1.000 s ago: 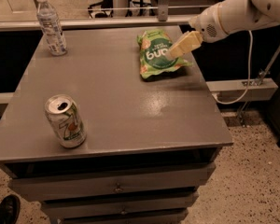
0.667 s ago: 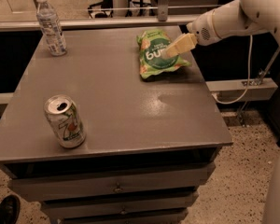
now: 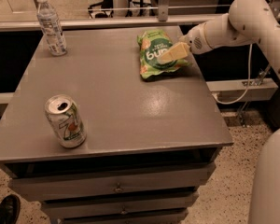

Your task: Move green rice chip bag near 7up can

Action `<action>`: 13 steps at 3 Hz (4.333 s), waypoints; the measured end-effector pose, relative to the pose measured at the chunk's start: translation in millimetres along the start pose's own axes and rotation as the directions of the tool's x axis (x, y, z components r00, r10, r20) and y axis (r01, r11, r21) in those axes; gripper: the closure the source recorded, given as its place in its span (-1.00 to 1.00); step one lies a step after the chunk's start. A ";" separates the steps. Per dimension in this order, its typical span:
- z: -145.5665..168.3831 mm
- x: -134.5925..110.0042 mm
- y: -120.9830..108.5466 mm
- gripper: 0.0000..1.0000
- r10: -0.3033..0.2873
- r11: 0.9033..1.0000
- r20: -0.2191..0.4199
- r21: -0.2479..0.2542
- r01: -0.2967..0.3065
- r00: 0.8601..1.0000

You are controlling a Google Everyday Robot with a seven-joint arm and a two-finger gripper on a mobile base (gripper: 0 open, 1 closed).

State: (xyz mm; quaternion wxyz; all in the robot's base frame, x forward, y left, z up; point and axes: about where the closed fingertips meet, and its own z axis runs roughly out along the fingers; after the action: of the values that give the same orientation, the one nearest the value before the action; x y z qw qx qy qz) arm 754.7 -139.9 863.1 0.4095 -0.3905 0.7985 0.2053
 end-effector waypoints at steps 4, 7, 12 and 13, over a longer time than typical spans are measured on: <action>-19.9 -30.7 20.8 1.00 -0.055 0.994 0.080 -0.091 0.062 0.995; -87.5 -27.4 167.6 1.00 -0.183 0.800 0.076 -0.568 0.193 0.980; -56.9 -14.9 302.6 0.08 -0.199 0.671 0.091 -0.713 0.203 0.976; -52.9 -15.1 305.9 -0.38 -0.194 0.670 0.093 -0.715 0.201 0.977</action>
Offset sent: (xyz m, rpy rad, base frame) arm -0.0010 0.0005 0.0115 0.0402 -0.0257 0.0204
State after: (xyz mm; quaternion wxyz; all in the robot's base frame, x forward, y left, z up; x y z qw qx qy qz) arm 491.8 19.5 908.5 0.2471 -0.6024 0.6053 0.4579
